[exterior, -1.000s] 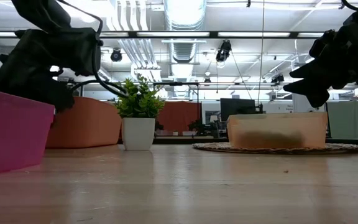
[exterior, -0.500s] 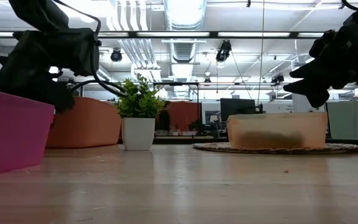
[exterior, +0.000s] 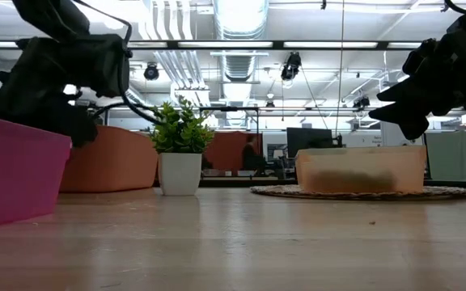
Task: Pick and place Granola Bars by type
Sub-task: Put the yellow granola bar into the left orange bin
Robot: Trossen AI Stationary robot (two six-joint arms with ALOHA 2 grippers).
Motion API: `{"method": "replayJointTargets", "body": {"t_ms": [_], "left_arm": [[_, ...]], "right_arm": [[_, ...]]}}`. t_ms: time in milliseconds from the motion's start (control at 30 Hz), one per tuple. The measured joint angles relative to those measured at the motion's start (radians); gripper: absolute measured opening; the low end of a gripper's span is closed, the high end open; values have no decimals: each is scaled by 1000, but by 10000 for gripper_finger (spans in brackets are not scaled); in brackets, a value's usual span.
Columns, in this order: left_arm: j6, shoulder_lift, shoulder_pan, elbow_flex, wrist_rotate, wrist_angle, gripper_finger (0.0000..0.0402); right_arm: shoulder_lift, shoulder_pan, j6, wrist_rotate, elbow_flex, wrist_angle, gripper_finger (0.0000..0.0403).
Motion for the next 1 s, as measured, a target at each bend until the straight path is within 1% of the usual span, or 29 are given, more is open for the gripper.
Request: {"method": "replayJointTargets", "body": {"t_ms": [133, 367, 567, 800, 1000], "left_arm": [[12, -10, 4, 44, -103, -62, 4], [51, -56, 25, 160, -204, -219, 1], [99, -69, 54, 311, -278, -366, 0], [182, -63, 102, 485, -358, -469, 0], [274, -33, 182, 626, -439, -560, 0]], "right_arm": [[0, 0, 0, 0, 0, 0, 203], [0, 0, 0, 0, 0, 0, 203], [0, 0, 0, 0, 0, 0, 203], [0, 0, 0, 0, 0, 0, 203], [0, 0, 0, 0, 0, 0, 203]]}}
